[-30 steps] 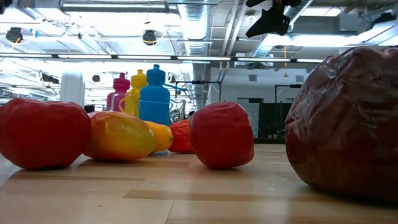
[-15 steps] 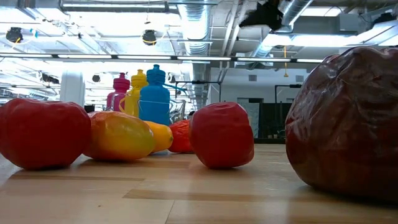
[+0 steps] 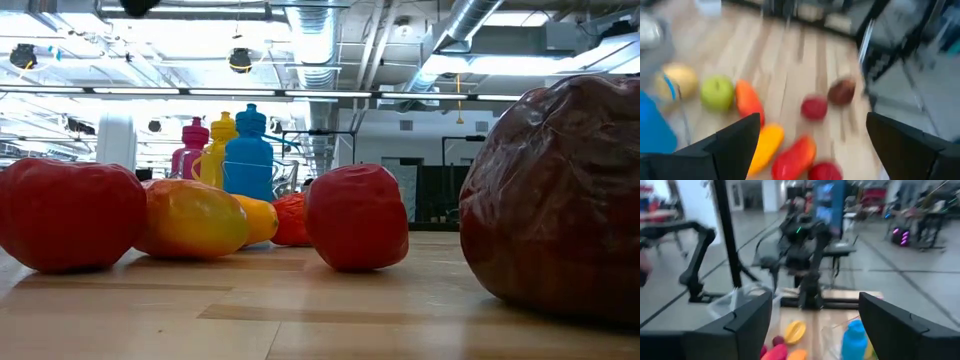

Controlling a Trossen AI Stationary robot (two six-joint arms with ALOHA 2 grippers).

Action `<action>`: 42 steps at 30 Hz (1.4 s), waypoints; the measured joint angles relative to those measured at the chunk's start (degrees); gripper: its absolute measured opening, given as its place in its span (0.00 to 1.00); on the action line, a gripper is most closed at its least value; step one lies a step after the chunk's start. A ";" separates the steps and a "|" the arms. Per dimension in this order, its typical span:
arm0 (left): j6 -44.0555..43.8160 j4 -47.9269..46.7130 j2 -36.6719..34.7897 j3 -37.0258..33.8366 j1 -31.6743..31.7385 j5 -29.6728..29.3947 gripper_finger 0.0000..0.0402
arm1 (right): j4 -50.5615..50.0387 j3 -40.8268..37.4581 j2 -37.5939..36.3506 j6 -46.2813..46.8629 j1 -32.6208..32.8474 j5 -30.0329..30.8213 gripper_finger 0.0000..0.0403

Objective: Pick & Place Food Item
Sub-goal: Put the yellow starfruit into the white bin

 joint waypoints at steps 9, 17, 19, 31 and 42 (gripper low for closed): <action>0.72 -4.03 5.96 -0.04 1.62 4.99 0.87 | 11.17 -19.16 -15.99 3.35 -1.84 4.46 0.70; 3.55 -4.14 7.69 -0.04 1.62 4.97 0.87 | 33.22 -43.49 -22.39 11.75 -3.06 5.59 0.58; 4.78 -4.06 7.64 -0.04 1.62 4.88 0.87 | 37.81 -48.27 -22.67 13.68 -3.00 5.65 0.50; 10.00 -4.14 7.46 -5.78 1.62 3.92 0.87 | 55.45 -64.18 -22.72 16.08 -2.06 2.14 0.04; 8.62 -1.55 7.47 -12.04 1.62 6.95 0.87 | 56.03 -67.63 -25.89 17.72 -3.76 -9.80 0.01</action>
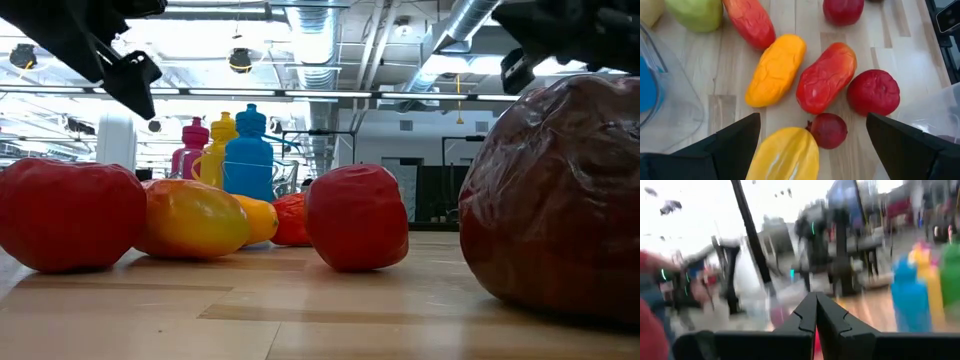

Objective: Pick & Place Food Item
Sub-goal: Put the yellow starfruit into the white bin

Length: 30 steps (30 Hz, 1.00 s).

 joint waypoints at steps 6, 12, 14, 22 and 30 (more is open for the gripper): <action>-0.02 0.59 0.00 -0.09 0.00 -0.03 0.87 | -9.13 5.18 -13.75 0.35 -6.06 -5.45 0.00; -0.02 0.72 -0.02 -0.09 0.00 -0.06 0.87 | -16.02 2.37 -24.97 0.29 -7.76 -2.60 0.00; -0.02 0.78 0.00 -0.09 0.00 -0.11 0.87 | -14.70 0.00 -26.35 0.32 -7.76 -2.53 0.00; -0.04 0.88 0.00 -0.16 0.00 -0.41 0.87 | -12.55 -8.54 -25.79 4.56 -7.72 -2.35 0.00; -0.01 5.91 0.00 -4.71 0.00 -0.38 0.87 | -20.60 -8.54 -25.32 4.85 -7.83 -2.38 0.01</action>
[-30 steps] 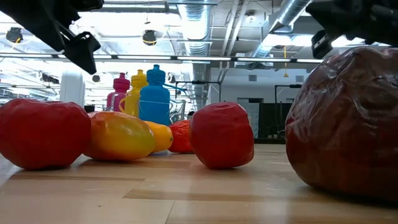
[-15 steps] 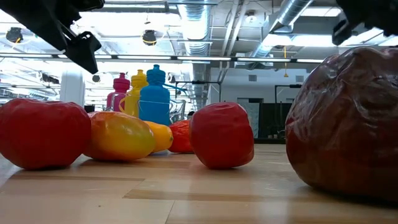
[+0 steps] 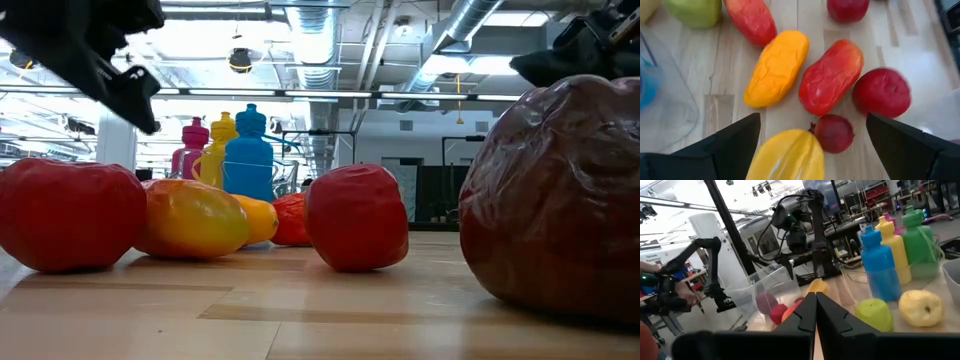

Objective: Pick & Place Food Item
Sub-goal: Put the yellow starfruit into the white bin

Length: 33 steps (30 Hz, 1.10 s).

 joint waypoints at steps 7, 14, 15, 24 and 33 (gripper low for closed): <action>8.62 0.60 -0.07 -1.58 0.00 0.33 0.87 | -2.69 0.00 -0.02 -0.02 0.00 -0.17 0.03; 13.04 -3.30 -0.11 -3.73 3.41 0.31 0.85 | -3.10 0.00 -0.02 -0.02 0.00 -0.17 0.03; 13.21 -4.02 0.24 -4.36 4.02 0.78 0.84 | -3.10 0.00 -0.02 -0.02 0.00 -0.17 0.03; 12.53 -1.84 -2.16 -4.65 4.67 1.79 0.75 | -3.47 0.00 -0.02 -0.02 0.00 -0.17 0.03; 14.75 -2.99 -8.40 -3.09 4.56 3.21 0.76 | -4.24 0.00 -0.02 -0.02 0.00 -0.18 0.03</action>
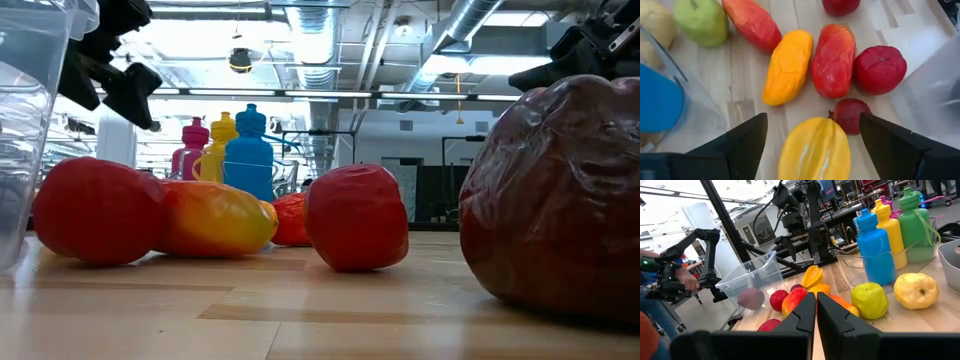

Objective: Pick & Place Food Item
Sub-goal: Put the yellow starfruit into the white bin

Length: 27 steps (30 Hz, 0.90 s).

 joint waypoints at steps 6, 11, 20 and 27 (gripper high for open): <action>1.35 -3.80 3.22 -0.01 -0.03 4.78 0.75 | -0.08 0.00 0.00 0.00 0.00 0.01 0.03; 4.96 -3.15 7.57 0.04 0.27 3.52 0.73 | -0.20 0.00 0.00 0.00 0.00 0.01 0.03; 8.36 -3.02 11.16 0.04 0.86 7.19 0.61 | -0.26 0.00 0.00 0.00 0.00 0.01 0.03; 8.37 -3.02 11.20 0.00 0.86 7.54 0.46 | -0.31 0.00 0.00 0.00 0.00 0.01 0.03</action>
